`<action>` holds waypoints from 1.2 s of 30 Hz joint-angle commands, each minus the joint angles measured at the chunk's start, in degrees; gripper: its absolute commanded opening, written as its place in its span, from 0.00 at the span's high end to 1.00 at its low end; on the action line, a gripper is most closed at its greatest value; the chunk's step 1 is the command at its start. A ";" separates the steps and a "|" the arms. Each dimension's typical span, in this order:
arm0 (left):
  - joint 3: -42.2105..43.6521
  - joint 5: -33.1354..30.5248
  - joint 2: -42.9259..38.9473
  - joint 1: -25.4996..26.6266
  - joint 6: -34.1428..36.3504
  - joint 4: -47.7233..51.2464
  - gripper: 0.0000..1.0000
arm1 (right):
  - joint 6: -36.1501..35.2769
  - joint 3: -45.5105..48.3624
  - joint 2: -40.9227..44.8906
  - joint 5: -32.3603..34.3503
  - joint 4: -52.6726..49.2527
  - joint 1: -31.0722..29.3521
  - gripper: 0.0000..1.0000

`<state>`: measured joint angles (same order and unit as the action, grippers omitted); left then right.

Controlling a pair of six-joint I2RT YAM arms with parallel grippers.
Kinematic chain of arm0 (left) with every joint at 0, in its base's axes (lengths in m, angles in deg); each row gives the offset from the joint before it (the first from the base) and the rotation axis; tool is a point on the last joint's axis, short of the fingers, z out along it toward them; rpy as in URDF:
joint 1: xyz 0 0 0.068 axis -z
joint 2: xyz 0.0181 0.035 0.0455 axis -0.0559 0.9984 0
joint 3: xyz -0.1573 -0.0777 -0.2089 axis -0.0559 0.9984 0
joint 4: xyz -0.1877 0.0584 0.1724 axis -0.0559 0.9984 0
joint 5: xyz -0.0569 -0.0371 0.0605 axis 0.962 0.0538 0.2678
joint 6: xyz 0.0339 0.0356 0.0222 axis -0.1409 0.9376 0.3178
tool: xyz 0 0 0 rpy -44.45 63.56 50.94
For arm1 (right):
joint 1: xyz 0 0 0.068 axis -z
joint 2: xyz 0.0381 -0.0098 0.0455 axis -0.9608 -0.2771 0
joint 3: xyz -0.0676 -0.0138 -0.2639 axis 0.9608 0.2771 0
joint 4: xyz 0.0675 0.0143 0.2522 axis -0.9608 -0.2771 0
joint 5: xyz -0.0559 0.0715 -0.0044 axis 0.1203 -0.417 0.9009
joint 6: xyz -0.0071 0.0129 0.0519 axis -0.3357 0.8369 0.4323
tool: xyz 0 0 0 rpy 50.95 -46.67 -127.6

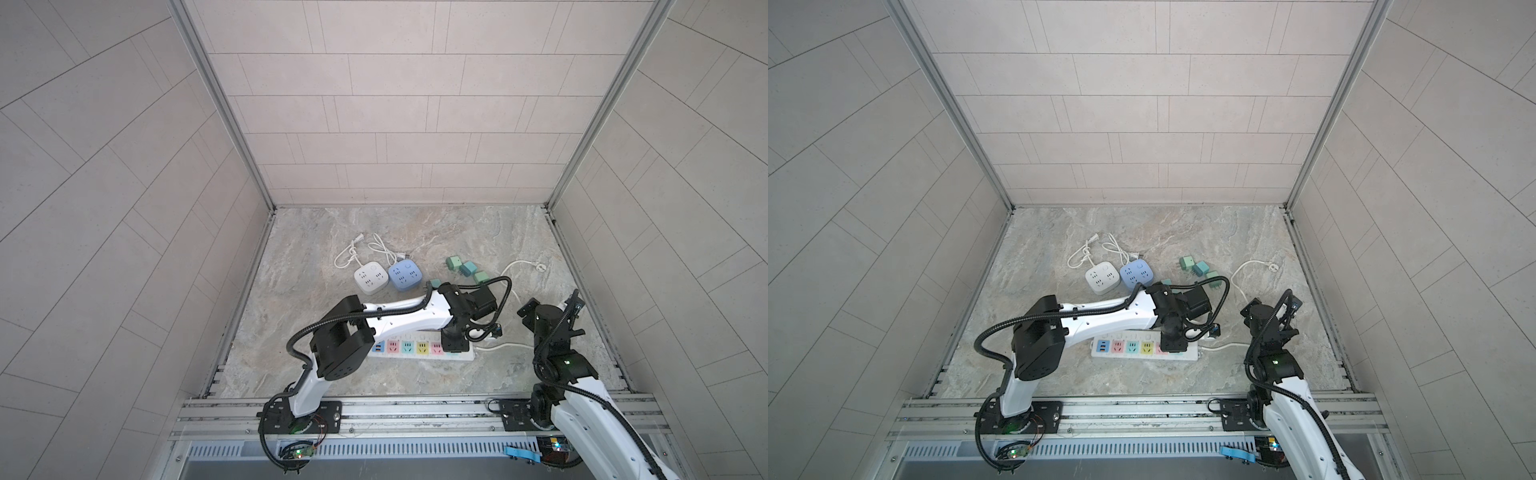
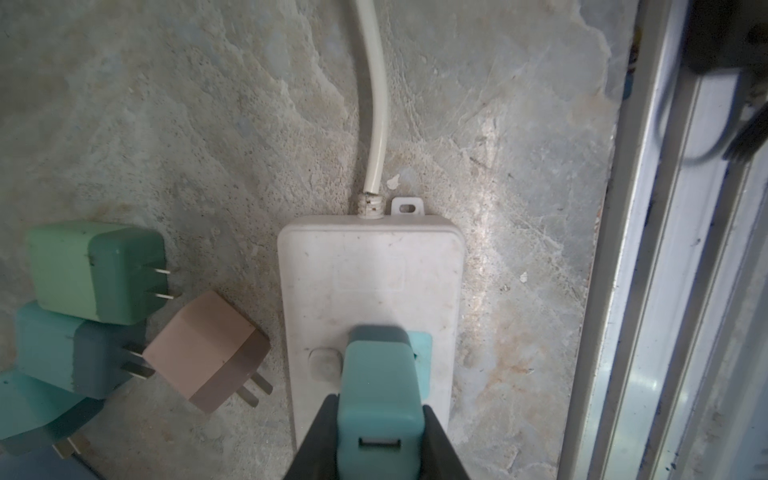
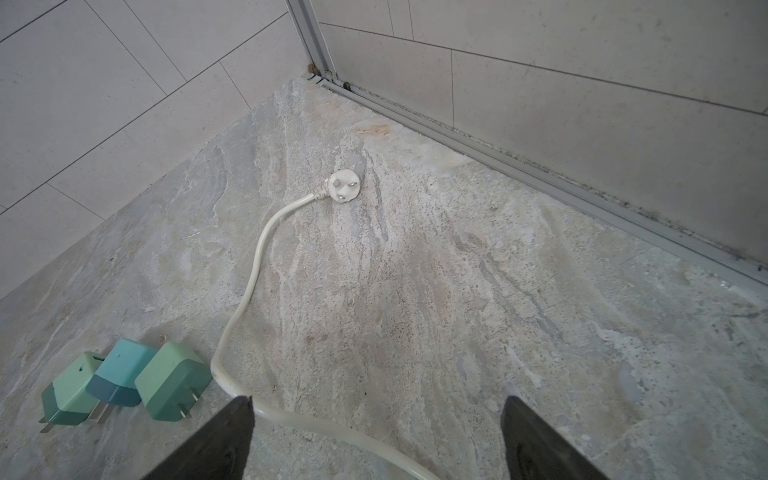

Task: Insert the plug
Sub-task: 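Lower the teal adapter with the left gripper and press it into the socket, then open the left gripper and lift it off the plugged adapter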

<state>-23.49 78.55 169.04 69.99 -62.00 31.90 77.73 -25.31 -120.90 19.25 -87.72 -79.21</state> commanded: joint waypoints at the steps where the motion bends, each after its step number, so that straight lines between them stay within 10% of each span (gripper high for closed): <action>1: 4.70 0.78 1.48 0.95 -0.84 -4.30 1.00 | 0.81 -1.18 0.60 0.26 -1.31 0.10 0.05; 7: 5.53 0.80 2.45 0.98 -1.04 -5.29 0.98 | 0.81 -1.17 0.72 0.16 -1.43 0.08 0.05; 13: 6.58 -0.54 -1.14 0.90 -1.22 -6.76 0.55 | 0.81 -1.15 0.70 0.15 -1.51 0.06 0.05; 27: 4.81 -14.68 -21.28 -1.35 -12.05 -6.70 0.00 | -0.14 -1.13 0.73 -1.08 -0.62 0.11 0.05; 36: 32.46 -15.06 -43.43 -24.35 -41.48 -34.30 0.00 | -1.37 -1.00 0.05 -3.47 1.11 0.03 0.05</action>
<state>0.12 66.62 128.82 51.04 -88.07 7.47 77.10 -25.31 -120.79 16.54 -87.64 -79.21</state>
